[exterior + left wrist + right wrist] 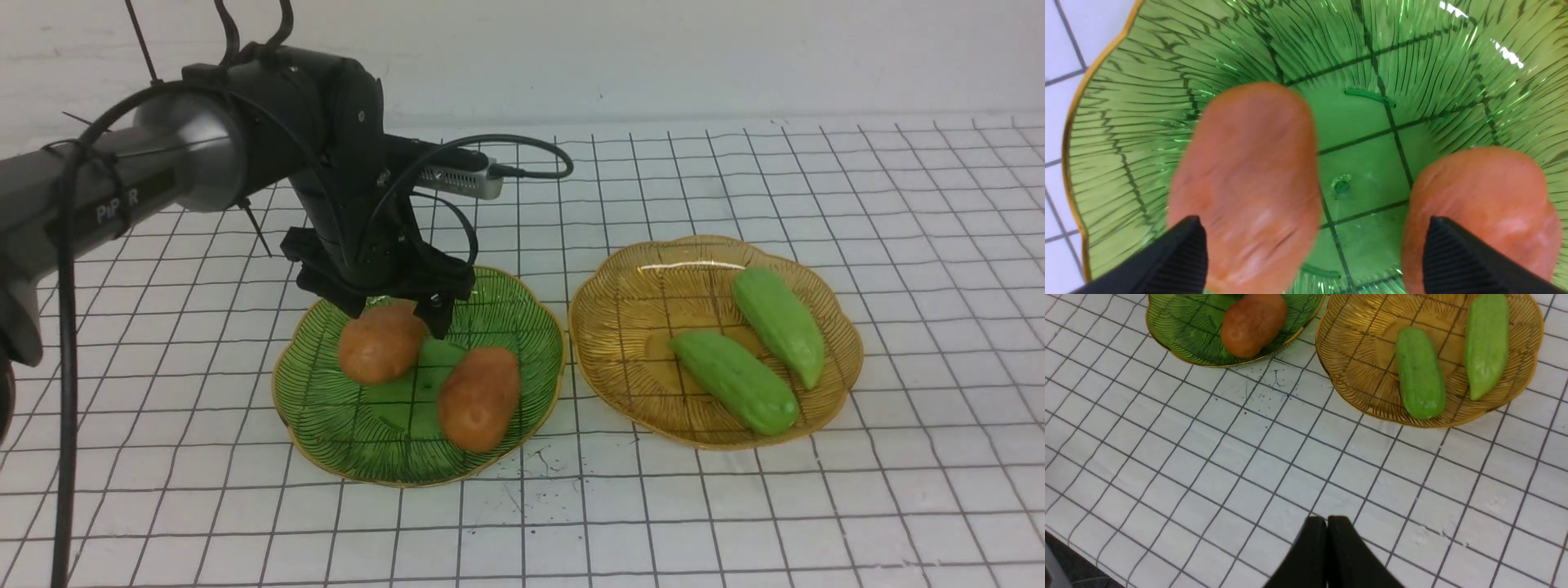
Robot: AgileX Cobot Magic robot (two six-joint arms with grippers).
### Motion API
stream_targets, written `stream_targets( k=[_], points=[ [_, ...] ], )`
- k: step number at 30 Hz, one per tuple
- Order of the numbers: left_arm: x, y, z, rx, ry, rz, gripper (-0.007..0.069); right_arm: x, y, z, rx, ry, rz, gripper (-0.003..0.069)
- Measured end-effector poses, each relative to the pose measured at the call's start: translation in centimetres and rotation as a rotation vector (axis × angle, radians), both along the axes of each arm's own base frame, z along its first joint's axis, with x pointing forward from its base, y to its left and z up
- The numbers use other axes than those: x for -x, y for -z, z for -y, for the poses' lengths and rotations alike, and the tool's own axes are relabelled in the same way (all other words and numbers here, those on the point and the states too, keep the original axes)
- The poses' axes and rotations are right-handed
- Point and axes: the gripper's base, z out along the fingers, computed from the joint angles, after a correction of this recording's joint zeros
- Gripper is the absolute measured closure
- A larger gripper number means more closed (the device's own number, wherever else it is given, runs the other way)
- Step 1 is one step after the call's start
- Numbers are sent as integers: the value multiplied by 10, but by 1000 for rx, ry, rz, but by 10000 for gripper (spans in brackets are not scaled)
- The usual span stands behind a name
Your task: Put different types of vegetables on the plate.
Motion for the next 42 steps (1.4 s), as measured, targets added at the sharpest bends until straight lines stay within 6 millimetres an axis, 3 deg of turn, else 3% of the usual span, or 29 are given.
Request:
stream_targets(
  k=[3,6,12,15,20,33,37,42],
  points=[
    [2,-1,-1,-6,-1,-15,12,29,15,11,-38,24,138,673],
    [4,-9,-2,-7,1,-1,87,36,34,16,-77,61,265,673],
    [13,-37,-6,2,5,64,277,19,76,18,-179,161,532,673],
    [16,-47,-7,7,5,88,429,8,89,21,-234,225,688,673],
    [19,-49,-8,2,4,74,610,5,86,25,-296,282,876,673],
    [23,-53,-10,-9,7,59,632,4,91,25,-295,284,867,673],
    [37,-77,-15,0,5,83,632,9,96,26,-277,271,859,673],
    [52,-102,-20,18,2,123,632,20,122,29,-167,247,855,673]
  ],
)
